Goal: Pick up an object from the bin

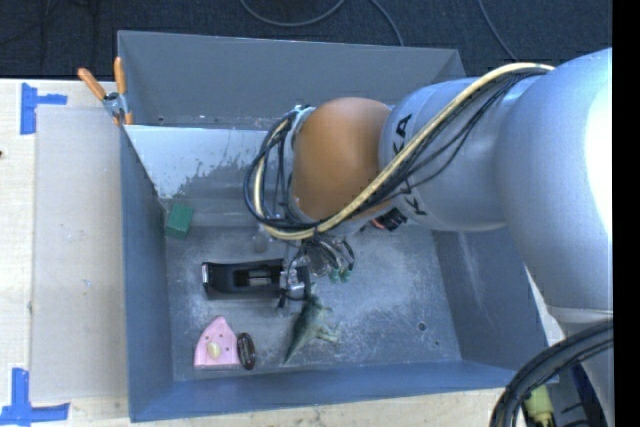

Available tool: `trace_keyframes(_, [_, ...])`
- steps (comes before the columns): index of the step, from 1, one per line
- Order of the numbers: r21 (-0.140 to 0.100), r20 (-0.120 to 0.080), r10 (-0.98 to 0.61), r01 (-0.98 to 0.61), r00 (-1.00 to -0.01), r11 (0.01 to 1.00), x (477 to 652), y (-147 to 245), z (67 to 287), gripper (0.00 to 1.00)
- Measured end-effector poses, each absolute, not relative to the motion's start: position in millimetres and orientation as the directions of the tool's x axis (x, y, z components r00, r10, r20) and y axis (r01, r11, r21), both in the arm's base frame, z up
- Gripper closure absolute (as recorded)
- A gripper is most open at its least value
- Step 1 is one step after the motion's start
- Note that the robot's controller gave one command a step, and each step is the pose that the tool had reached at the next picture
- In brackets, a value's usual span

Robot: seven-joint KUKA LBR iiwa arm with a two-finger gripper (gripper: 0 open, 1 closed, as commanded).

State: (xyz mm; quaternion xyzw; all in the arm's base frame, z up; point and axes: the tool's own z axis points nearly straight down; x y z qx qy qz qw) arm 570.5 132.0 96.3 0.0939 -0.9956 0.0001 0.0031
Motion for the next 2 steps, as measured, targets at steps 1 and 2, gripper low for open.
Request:
trace_keyframes(1, [0.001,-0.01,-0.327,-0.327,-0.945,0.945,550.8,115.0,72.2,1.0])
trace_keyframes(2, [0.001,-0.01,-0.324,-0.324,-0.946,0.946,550.8,115.0,72.2,1.0])
